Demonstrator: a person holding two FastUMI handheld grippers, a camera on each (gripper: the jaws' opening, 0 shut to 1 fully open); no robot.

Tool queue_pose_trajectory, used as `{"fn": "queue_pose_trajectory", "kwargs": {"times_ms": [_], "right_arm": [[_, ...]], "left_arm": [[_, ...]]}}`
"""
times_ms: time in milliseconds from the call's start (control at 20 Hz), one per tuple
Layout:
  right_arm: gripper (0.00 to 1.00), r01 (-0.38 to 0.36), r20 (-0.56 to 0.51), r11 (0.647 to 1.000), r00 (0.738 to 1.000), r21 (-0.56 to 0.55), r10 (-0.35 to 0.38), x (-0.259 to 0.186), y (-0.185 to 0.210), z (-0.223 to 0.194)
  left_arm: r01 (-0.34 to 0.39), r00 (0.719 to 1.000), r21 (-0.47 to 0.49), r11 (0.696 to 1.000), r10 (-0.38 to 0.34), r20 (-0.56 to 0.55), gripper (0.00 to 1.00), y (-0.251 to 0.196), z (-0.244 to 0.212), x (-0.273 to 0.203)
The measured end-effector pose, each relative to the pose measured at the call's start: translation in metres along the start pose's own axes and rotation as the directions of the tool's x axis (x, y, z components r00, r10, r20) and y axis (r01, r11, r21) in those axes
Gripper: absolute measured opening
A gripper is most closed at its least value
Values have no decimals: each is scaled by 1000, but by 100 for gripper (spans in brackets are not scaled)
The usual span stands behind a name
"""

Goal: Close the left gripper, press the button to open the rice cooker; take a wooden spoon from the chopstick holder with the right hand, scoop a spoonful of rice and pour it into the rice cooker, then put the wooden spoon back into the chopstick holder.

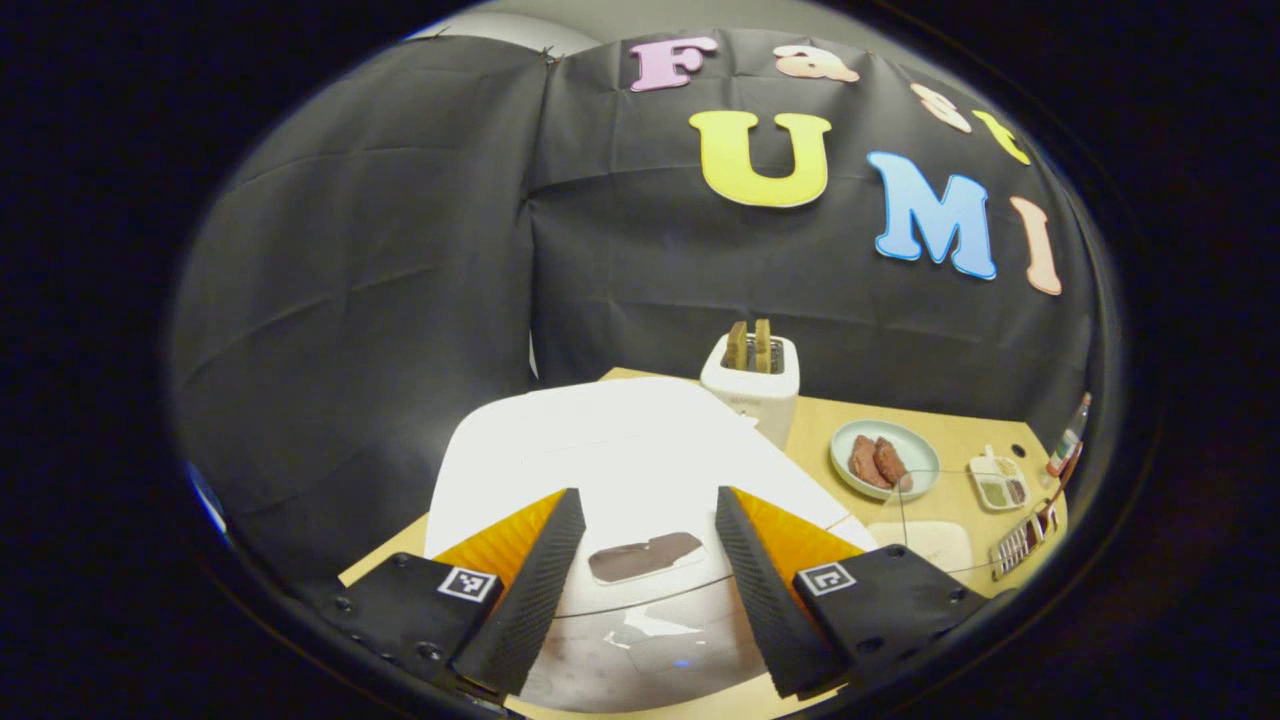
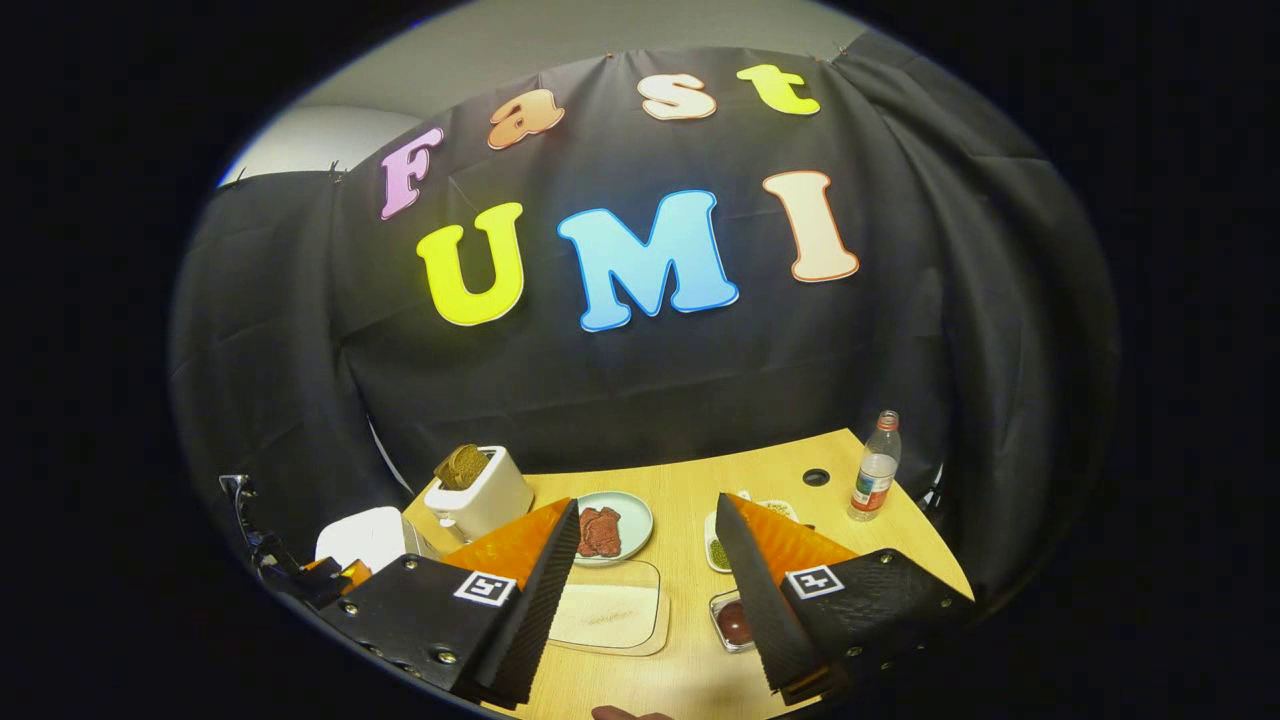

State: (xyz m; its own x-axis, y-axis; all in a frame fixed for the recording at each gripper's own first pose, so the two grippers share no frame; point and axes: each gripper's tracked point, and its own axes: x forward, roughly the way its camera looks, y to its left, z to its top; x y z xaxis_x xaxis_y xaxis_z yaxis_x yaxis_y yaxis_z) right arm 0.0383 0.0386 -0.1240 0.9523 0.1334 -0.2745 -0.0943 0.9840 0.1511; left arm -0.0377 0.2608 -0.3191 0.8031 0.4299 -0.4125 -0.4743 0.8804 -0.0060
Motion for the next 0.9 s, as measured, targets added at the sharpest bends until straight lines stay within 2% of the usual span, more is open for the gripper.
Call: {"fn": "queue_pose_trajectory", "kwargs": {"times_ms": [150,200,250,300,350,450,550,700,750,900], "right_arm": [[83,19,14,1000,1000,-1,-19,-10,0,1],[83,27,23,1000,999,0,-27,-14,0,3],[83,35,31,999,999,-1,-35,-18,1,4],[83,50,39,999,998,-5,-49,-23,-1,4],[83,62,49,998,997,-8,-61,-27,-2,7],[83,83,67,997,994,-3,-82,-36,-1,11],[83,97,89,995,991,-1,-96,-45,1,18],[83,107,141,994,985,-35,-102,-56,-2,39],[83,109,171,993,980,-47,-100,-60,-3,52],[83,98,242,993,967,-67,-79,-72,-8,90]], "left_arm": [[5,1000,13,1000,-5,13,94,-1,3,-3],[18,1000,31,999,-18,7,99,-1,6,-2],[37,999,37,999,-36,-20,88,-3,4,-3],[52,998,18,998,-52,-20,88,-4,10,-7],[58,998,2,998,-58,25,88,-1,30,-11],[64,990,38,997,-69,126,88,0,63,-31],[96,970,73,993,-110,218,88,-15,106,-57],[164,926,62,985,-175,333,90,-49,174,-97],[191,913,58,980,-199,357,94,-62,191,-110],[264,885,66,962,-269,381,92,-111,229,-145]]}}
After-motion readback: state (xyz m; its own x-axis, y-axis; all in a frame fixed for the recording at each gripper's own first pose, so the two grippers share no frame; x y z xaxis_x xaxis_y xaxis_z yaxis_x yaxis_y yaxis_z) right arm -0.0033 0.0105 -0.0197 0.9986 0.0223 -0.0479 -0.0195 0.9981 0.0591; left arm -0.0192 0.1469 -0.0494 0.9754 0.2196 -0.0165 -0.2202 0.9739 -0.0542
